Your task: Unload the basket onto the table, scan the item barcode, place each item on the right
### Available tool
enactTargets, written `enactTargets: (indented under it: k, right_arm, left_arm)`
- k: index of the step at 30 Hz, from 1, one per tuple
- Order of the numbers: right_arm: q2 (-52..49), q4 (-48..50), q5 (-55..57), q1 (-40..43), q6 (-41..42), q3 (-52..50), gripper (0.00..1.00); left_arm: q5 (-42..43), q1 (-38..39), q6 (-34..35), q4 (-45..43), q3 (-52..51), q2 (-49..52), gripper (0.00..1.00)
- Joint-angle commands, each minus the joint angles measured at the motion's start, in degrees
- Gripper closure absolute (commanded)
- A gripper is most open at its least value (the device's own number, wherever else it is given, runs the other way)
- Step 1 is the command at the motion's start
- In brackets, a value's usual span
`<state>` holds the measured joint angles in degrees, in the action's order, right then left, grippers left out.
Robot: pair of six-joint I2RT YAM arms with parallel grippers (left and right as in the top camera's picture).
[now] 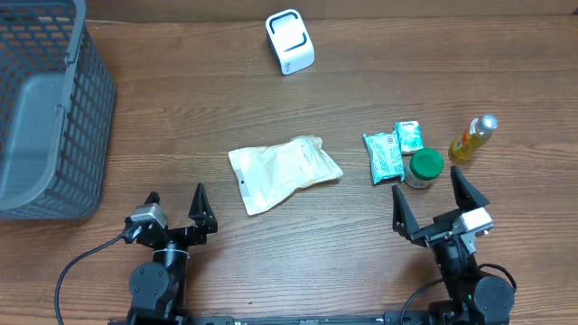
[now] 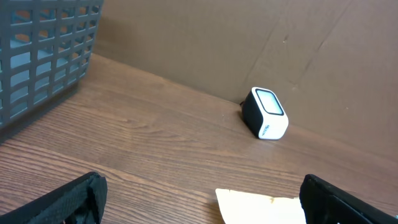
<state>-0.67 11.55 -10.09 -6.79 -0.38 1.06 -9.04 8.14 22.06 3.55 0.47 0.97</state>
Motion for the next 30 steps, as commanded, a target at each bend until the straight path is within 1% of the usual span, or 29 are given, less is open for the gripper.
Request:
enactTargets:
  k: [1,9,30]
  right_arm:
    - [0.5,-3.1,-0.1,0.2,0.3,-0.6,0.00]
    - [0.5,-15.6,1.0,0.2,0.3,-0.6,0.00]
    - [0.5,-15.4,1.0,0.1,0.3,-0.6,0.00]
  left_arm:
    - [-0.1,-0.2,-0.9,0.0,-0.2,-0.3,0.00]
    - [-0.1,-0.2,-0.9,0.0,-0.2,-0.3,0.00]
    - [-0.1,-0.2,-0.9,0.0,-0.2,-0.3,0.00]
